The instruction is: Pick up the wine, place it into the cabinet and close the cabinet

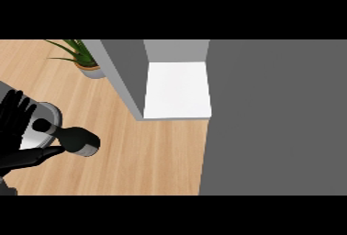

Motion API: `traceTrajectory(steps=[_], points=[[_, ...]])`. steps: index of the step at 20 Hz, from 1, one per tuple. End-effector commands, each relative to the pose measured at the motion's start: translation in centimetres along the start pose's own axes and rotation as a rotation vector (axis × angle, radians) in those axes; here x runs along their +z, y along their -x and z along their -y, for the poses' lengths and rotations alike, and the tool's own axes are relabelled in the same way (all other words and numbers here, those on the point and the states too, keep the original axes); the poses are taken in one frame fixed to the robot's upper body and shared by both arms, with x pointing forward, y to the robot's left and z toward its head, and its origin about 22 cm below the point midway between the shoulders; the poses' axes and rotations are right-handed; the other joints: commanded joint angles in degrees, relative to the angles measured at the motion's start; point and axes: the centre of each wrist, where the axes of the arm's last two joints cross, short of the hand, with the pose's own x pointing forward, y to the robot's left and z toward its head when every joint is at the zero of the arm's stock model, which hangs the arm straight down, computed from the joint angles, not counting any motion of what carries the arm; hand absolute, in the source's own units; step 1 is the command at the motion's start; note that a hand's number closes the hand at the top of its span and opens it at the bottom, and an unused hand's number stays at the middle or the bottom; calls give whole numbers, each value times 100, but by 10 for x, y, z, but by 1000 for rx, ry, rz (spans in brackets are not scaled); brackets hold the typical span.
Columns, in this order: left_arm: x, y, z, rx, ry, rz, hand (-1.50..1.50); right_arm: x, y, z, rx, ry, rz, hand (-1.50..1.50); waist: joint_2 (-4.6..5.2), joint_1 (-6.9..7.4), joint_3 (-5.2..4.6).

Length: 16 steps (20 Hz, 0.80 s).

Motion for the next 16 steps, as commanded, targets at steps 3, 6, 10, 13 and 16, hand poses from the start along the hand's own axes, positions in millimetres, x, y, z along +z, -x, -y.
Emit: traceTrajectory(steps=[3, 6, 10, 13, 16], points=[[-9, 40, -6, -10, -35, -31, -150, 42, -41, -3, -3, -9, 101, -150, -1, -37, 2], [-19, 62, -17, -26, -31, -55, -150, 32, -34, 3, -15, -33, 84, -150, 25, -17, -1], [-13, 75, -30, -10, -2, -85, -150, 40, -41, -2, 1, -16, 86, -150, 8, 4, -2], [-32, 72, -21, -15, -16, -96, -150, 44, -49, -3, -26, -37, 78, -150, 9, -34, -6], [-17, 96, -7, 8, 19, -82, -150, 40, -43, -4, -13, -26, 99, -150, 0, 12, -2]])
